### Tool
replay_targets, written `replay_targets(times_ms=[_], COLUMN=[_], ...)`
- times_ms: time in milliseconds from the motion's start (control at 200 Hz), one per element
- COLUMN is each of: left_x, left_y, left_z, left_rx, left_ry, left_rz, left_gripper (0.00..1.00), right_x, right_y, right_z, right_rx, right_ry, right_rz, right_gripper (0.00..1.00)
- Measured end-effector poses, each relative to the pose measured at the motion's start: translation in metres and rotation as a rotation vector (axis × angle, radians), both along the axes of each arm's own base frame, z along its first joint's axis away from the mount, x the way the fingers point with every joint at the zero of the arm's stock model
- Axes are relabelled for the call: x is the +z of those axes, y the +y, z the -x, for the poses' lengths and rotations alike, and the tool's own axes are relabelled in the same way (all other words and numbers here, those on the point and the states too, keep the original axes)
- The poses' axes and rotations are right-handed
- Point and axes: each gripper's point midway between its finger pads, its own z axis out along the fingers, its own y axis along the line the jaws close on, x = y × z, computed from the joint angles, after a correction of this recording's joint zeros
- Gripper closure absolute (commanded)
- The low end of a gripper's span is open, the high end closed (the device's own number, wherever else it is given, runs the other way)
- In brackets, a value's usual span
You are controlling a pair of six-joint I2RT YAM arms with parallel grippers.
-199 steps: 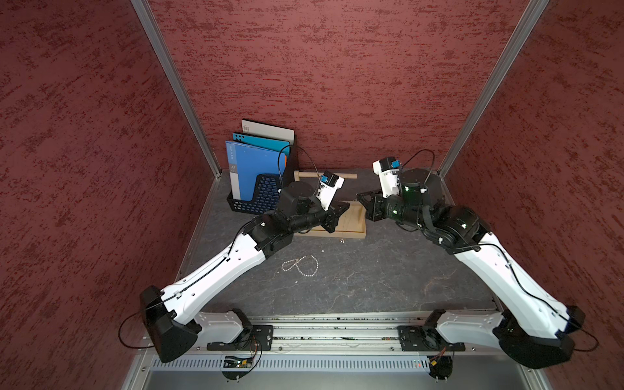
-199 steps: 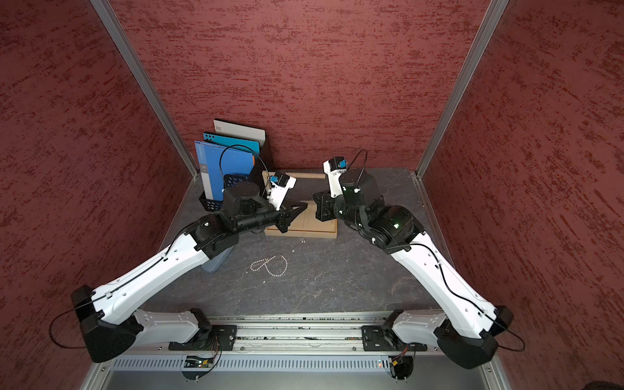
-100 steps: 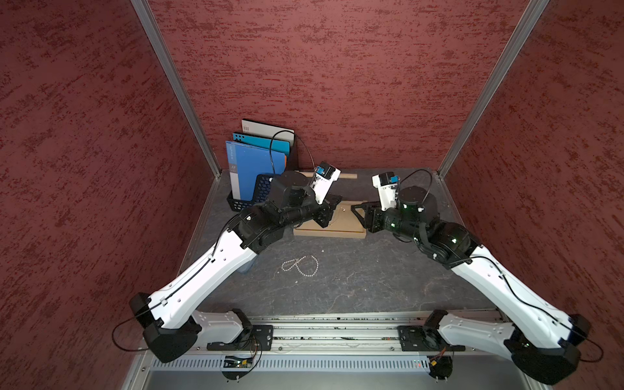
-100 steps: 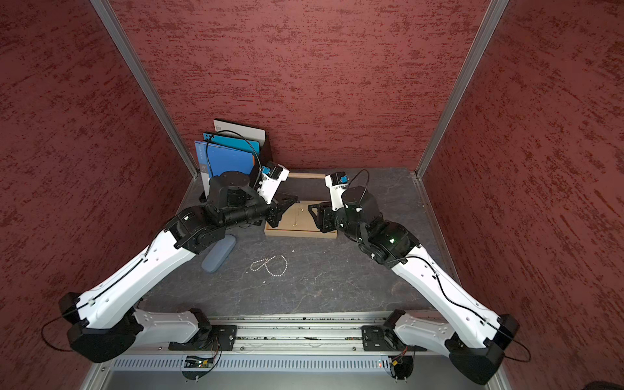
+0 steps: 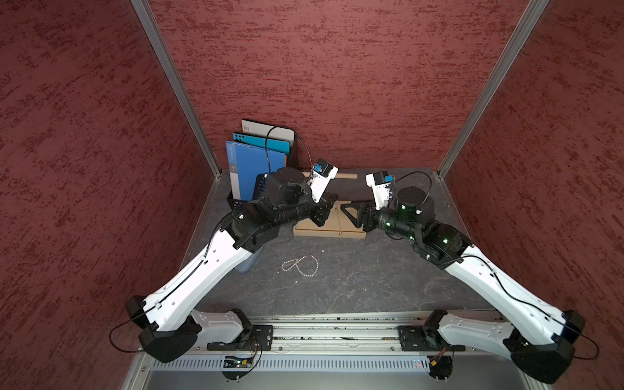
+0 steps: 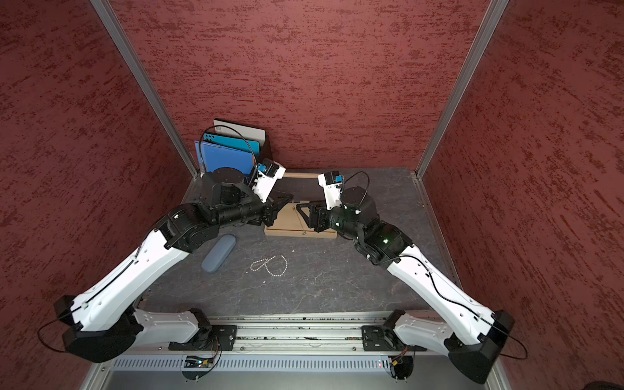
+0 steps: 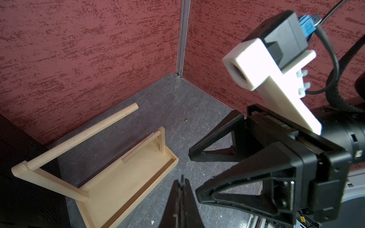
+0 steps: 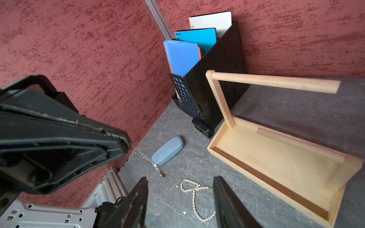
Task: Hang the necklace on the jewelry display stand
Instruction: Adjust the necklace.
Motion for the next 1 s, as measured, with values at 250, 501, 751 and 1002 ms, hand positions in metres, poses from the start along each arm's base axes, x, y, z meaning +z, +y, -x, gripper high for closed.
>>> replay_targets(times_ms=[250, 501, 751, 1002], left_x=[-0.001, -0.004, -0.005, -0.007], left_y=[-0.003, -0.012, -0.014, -0.014], left_z=[0.005, 0.016, 0.020, 0.022], left_rx=[-0.033, -0.110, -0.130, -0.149], left_ry=[0.014, 0.054, 0.067, 0.081], left_rz=[0.002, 0.007, 0.007, 0.009], left_gripper=[1.00, 1.00, 1.00, 1.00], right_x=[0.001, -0.015, -0.021, -0.007], right_y=[0.004, 0.015, 0.021, 0.000], right_z=[0.002, -0.005, -0.003, 0.013], right_rx=[0.023, 0.043, 0.073, 0.055], right_ry=[-0.001, 0.029, 0.040, -0.023], right_rz=[-0.017, 0.014, 0.026, 0.042], right_gripper=[0.49, 0.63, 0.73, 0.76])
